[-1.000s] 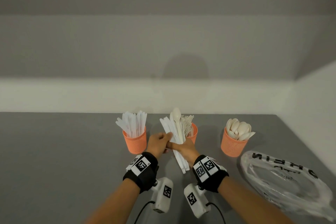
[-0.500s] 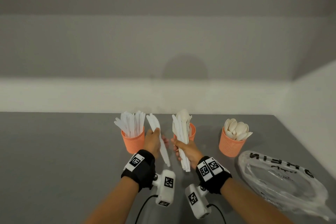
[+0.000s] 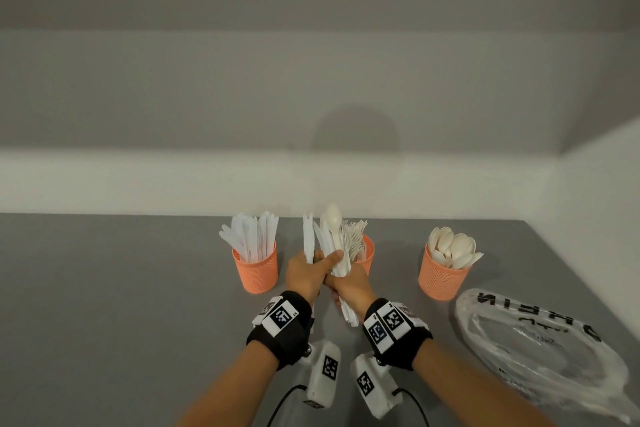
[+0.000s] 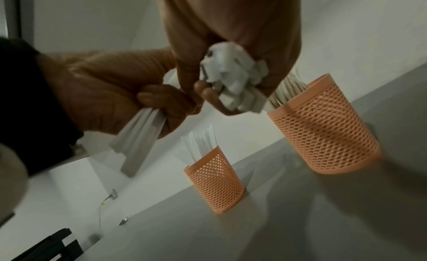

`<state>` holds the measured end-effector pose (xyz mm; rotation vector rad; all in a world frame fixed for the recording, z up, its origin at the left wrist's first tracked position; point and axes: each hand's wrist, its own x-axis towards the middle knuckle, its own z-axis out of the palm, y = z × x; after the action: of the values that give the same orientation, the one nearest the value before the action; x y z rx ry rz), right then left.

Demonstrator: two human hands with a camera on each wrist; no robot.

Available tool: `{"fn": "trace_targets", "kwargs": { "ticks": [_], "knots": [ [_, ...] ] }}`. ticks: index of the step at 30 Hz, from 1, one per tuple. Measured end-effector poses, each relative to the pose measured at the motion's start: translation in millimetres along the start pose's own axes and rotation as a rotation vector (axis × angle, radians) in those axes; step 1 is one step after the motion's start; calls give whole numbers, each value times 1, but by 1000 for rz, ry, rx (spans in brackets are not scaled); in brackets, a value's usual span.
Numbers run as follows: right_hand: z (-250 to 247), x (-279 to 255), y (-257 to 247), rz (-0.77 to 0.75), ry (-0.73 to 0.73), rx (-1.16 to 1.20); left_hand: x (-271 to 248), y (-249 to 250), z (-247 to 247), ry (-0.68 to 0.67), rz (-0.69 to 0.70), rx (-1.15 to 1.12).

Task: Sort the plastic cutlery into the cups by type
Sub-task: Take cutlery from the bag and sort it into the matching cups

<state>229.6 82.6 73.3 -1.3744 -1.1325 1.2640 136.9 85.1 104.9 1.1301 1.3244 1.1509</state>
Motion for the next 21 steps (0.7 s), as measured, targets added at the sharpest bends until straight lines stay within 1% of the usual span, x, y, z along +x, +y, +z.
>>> {"fn": "trace_targets", "kwargs": {
  "ticks": [5, 10, 13, 15, 18, 21],
  "knots": [
    [-3, -2, -1, 10, -39, 56, 8, -2, -3, 5, -6, 70],
    [-8, -2, -2, 32, -50, 130, 14, -6, -3, 5, -75, 95],
    [-9, -1, -1, 34, -51, 104, 14, -9, 0, -26, -14, 158],
    [-9, -1, -1, -2, -56, 107, 15, -12, 0, -38, 14, 191],
    [-10, 0, 0, -55, -72, 134, 17, -12, -5, 3, 1, 111],
    [-11, 1, -1, 32, -60, 92, 23, -8, -20, 103, -15, -37]
  ]
}}
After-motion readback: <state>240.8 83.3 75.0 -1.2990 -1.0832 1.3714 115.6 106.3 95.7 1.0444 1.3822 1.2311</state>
